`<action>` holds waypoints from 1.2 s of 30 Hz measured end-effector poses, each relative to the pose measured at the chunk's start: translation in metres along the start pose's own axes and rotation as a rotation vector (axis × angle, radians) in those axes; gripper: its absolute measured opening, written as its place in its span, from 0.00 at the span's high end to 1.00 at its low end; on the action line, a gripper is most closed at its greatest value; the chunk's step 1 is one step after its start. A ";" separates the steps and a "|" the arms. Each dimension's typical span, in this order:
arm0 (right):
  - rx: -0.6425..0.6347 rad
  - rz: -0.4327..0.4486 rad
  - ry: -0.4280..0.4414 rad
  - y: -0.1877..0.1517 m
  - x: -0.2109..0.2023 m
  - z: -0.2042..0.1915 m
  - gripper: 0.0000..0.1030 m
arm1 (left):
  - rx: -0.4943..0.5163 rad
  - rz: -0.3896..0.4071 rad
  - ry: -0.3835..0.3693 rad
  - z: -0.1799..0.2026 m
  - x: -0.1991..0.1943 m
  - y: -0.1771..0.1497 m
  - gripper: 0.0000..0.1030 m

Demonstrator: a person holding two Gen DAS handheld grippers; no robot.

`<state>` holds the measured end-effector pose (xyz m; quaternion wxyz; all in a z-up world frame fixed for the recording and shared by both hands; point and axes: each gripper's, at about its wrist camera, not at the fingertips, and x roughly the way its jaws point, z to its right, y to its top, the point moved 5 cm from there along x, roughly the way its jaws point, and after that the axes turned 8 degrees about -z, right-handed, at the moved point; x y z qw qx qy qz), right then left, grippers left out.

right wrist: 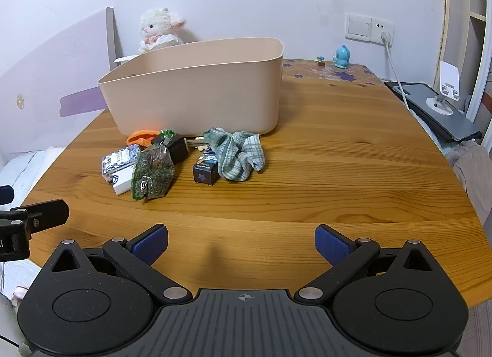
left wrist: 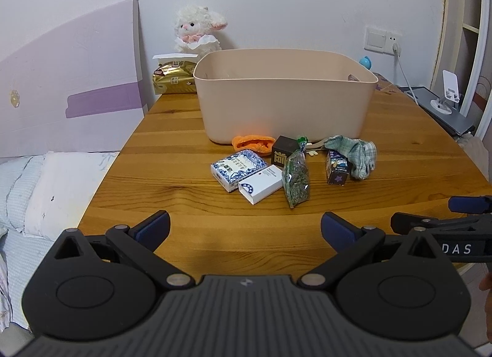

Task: Organize objects
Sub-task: 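Move both grippers toward the scattered items in front of the bin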

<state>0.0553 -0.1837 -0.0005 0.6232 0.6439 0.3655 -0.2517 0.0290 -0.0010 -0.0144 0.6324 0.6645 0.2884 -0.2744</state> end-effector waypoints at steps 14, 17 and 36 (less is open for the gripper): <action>0.003 0.003 0.001 0.001 0.001 0.003 0.00 | 0.005 -0.011 0.009 0.001 0.005 0.000 0.00; -0.002 0.008 0.002 0.003 -0.001 0.003 0.00 | 0.004 -0.014 0.012 0.001 0.006 0.000 0.00; -0.017 0.018 0.018 0.011 0.001 0.001 0.00 | -0.005 -0.029 0.020 -0.007 0.014 0.006 0.00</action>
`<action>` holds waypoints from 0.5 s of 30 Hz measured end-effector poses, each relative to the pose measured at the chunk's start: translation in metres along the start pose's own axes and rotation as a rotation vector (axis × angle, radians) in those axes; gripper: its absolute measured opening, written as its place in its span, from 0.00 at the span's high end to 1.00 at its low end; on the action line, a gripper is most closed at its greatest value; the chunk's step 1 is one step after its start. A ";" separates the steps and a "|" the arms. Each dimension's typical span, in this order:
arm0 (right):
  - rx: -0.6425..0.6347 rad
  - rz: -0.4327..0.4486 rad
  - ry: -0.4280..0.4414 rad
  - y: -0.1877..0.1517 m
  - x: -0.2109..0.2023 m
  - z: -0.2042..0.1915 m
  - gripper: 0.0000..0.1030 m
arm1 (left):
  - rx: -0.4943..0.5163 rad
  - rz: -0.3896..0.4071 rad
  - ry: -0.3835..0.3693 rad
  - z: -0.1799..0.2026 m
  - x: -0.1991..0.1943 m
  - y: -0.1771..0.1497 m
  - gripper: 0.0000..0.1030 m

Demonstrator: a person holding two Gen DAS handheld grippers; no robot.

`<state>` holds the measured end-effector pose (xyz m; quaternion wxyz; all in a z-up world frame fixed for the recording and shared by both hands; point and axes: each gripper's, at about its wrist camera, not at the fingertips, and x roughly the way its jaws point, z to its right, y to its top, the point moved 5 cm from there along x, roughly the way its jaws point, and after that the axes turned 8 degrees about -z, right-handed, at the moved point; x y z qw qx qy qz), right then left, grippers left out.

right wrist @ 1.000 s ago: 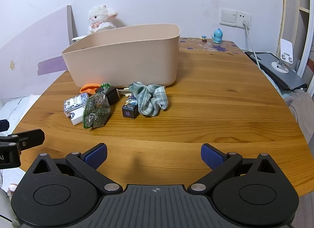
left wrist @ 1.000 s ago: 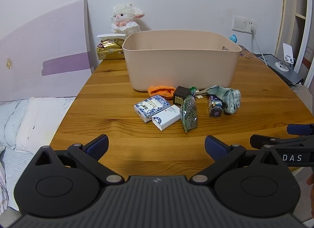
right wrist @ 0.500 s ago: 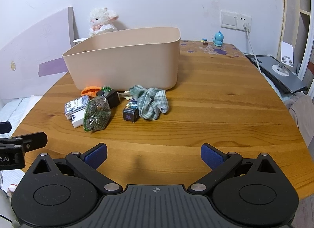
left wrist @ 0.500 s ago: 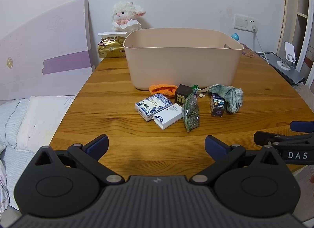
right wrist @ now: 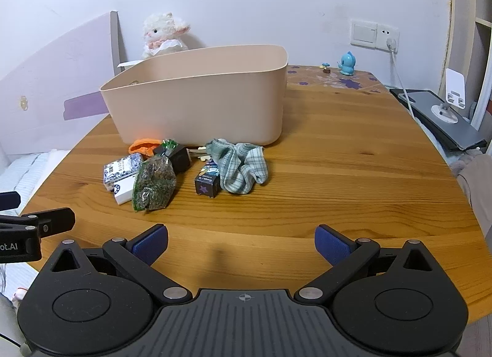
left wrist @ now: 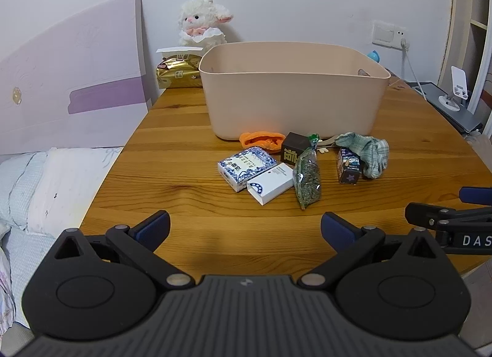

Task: Organize objects
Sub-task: 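Move both grippers toward the scattered items in front of the bin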

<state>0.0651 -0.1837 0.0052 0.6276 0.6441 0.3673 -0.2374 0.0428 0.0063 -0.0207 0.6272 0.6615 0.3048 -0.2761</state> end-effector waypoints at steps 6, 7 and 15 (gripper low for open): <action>0.005 -0.001 0.013 0.004 0.005 0.001 0.00 | 0.011 -0.010 0.006 -0.003 0.006 0.004 0.00; 0.006 -0.003 0.014 0.005 0.007 0.001 0.00 | 0.010 -0.012 0.006 -0.004 0.007 0.005 0.00; -0.001 -0.015 0.000 0.015 0.022 0.002 0.00 | -0.005 -0.038 -0.008 -0.014 0.024 0.012 0.00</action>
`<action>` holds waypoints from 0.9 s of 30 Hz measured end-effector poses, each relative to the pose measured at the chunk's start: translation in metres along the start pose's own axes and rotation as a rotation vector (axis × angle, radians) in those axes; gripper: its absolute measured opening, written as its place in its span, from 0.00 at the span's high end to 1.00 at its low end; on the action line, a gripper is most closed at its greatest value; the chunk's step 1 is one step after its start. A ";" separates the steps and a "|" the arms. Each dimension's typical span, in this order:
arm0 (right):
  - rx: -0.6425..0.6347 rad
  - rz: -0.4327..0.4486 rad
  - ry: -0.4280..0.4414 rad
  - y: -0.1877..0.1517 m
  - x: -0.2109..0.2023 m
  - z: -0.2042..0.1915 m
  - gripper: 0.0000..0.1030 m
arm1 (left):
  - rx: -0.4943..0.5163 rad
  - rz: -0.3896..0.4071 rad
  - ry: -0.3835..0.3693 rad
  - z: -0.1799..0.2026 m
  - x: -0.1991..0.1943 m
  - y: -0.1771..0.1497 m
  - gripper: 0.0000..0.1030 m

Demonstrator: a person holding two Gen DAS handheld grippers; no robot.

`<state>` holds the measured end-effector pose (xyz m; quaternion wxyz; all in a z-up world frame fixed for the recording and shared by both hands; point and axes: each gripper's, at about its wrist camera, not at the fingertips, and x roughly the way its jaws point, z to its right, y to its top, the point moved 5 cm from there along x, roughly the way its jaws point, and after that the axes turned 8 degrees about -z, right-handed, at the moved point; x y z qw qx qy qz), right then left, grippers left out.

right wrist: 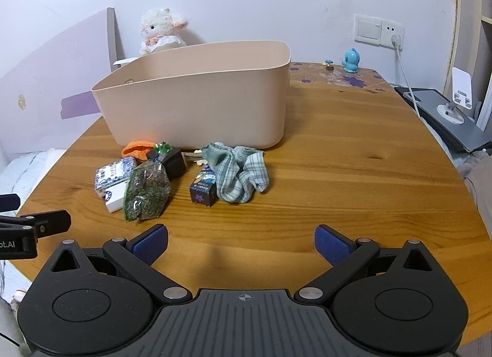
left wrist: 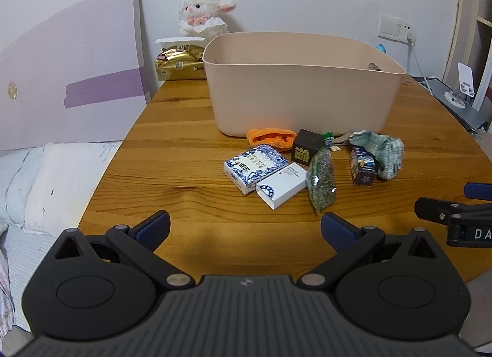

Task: Organize objects
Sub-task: 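Move both grippers toward the scattered items in front of the bin, then grasp the blue-and-white tissue pack with left gripper while right grasps green-checked cloth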

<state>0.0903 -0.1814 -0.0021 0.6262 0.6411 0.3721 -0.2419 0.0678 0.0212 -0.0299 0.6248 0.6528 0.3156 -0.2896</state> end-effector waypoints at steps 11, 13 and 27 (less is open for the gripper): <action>0.027 -0.004 -0.046 0.027 0.029 0.014 0.01 | -0.007 -0.027 0.024 -0.023 0.040 0.027 0.00; 0.030 -0.006 -0.057 0.033 0.035 0.015 0.01 | -0.005 -0.037 0.030 -0.027 0.049 0.033 0.00; 0.054 -0.070 -0.053 0.056 0.079 0.023 0.06 | 0.062 -0.114 -0.025 -0.035 0.108 0.057 0.00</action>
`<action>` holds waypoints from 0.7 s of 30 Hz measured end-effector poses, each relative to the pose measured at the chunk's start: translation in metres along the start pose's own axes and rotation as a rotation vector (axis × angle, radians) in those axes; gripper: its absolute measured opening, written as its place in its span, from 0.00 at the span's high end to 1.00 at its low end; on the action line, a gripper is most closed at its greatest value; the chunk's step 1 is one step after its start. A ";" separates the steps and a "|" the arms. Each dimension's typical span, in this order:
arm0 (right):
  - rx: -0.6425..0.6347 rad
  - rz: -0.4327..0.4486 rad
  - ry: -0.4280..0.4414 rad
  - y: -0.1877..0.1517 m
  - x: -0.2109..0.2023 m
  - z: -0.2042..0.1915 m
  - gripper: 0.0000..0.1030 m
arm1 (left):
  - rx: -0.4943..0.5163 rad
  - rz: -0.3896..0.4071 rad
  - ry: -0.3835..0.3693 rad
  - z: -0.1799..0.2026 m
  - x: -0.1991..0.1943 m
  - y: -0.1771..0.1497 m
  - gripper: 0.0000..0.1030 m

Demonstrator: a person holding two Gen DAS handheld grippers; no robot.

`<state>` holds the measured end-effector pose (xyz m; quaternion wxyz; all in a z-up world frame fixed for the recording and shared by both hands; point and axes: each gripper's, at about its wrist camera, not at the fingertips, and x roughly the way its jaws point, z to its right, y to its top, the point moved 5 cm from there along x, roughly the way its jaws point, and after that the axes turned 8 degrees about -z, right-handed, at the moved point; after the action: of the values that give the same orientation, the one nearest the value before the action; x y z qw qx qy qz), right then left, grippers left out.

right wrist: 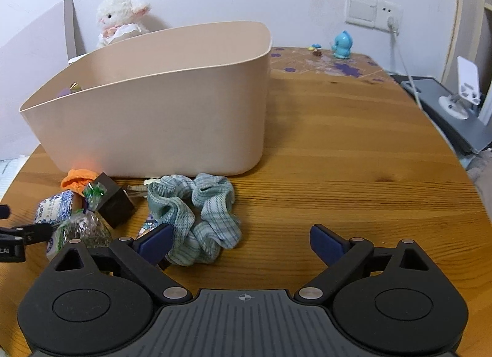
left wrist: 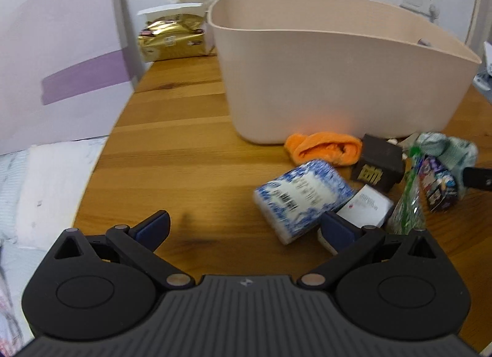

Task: Organize objects
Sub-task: 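Grasp the blue-and-white tissue pack with left gripper while right grasps green-checked cloth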

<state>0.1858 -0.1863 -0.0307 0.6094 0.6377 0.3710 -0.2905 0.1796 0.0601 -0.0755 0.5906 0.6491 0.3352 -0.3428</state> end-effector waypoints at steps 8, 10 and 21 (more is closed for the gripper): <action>-0.002 -0.031 0.056 0.007 0.016 -0.009 0.17 | 0.045 -0.017 -0.064 0.012 0.024 0.017 0.00; 0.008 -0.044 0.087 0.006 0.019 -0.009 0.28 | 0.053 -0.020 -0.077 0.015 0.029 0.016 0.00; -0.037 -0.018 0.117 -0.001 0.008 -0.016 0.82 | 0.103 0.007 -0.140 0.028 0.015 0.014 0.48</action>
<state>0.1878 -0.1695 -0.0362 0.5956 0.6390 0.4168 -0.2512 0.1982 0.0320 -0.0827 0.5796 0.6543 0.2726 -0.4020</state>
